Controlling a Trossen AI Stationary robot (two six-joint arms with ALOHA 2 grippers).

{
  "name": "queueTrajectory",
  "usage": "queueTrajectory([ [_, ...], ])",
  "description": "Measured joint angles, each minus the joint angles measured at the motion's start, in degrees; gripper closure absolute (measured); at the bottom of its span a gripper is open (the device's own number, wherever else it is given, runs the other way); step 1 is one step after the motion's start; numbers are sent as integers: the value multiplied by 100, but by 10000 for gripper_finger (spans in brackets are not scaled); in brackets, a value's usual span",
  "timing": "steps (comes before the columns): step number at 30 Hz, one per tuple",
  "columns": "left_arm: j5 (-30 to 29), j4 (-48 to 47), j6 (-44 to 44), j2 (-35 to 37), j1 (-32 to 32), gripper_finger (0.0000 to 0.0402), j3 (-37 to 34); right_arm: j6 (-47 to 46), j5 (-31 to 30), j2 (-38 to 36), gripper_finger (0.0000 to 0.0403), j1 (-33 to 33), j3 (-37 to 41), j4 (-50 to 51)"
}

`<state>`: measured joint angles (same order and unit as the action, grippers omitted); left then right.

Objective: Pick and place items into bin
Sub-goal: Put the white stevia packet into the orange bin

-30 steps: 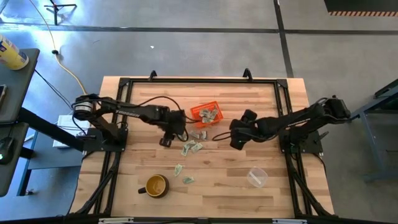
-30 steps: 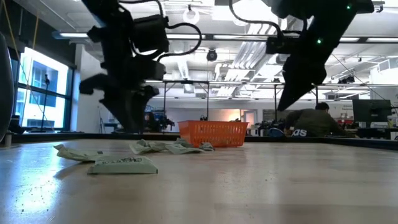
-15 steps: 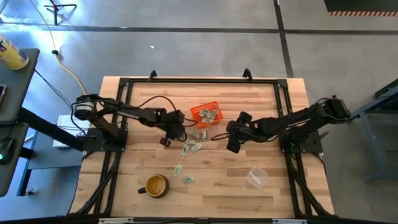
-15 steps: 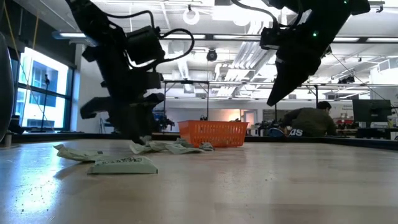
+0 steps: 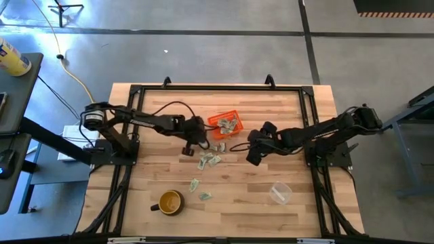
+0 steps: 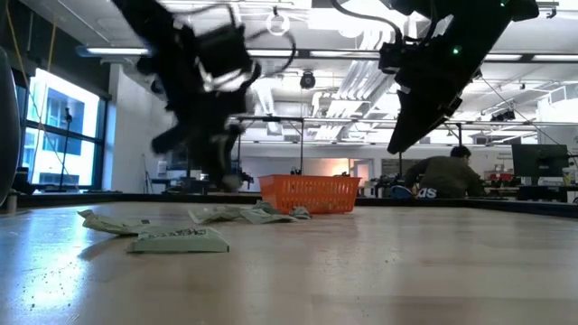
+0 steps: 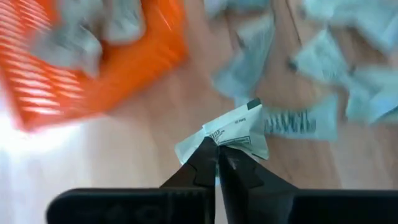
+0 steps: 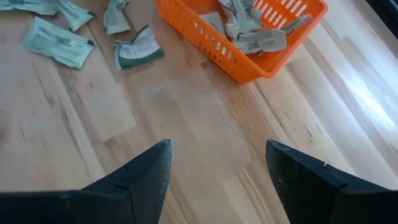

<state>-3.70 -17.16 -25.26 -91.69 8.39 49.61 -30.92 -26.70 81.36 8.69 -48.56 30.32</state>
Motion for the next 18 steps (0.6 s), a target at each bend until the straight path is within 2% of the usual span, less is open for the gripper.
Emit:
queueTrajectory([
  [3,-102,-413,0,95,-113,363,561,-36,21,0,151,7,0,47],
  [5,-110,-349,-65,124,-136,377,876,-61,-5,0,151,11,-2,96],
  [9,-23,603,-481,8,130,377,1187,-219,-157,0,151,11,-2,149],
  [11,312,1024,-638,-239,422,374,1262,-270,-166,0,151,11,-2,158],
  [15,879,999,-475,-874,897,335,1491,-19,76,0,151,36,-2,-18],
  [18,869,921,-424,-1104,981,291,1534,1152,551,11,150,123,-2,-644],
])
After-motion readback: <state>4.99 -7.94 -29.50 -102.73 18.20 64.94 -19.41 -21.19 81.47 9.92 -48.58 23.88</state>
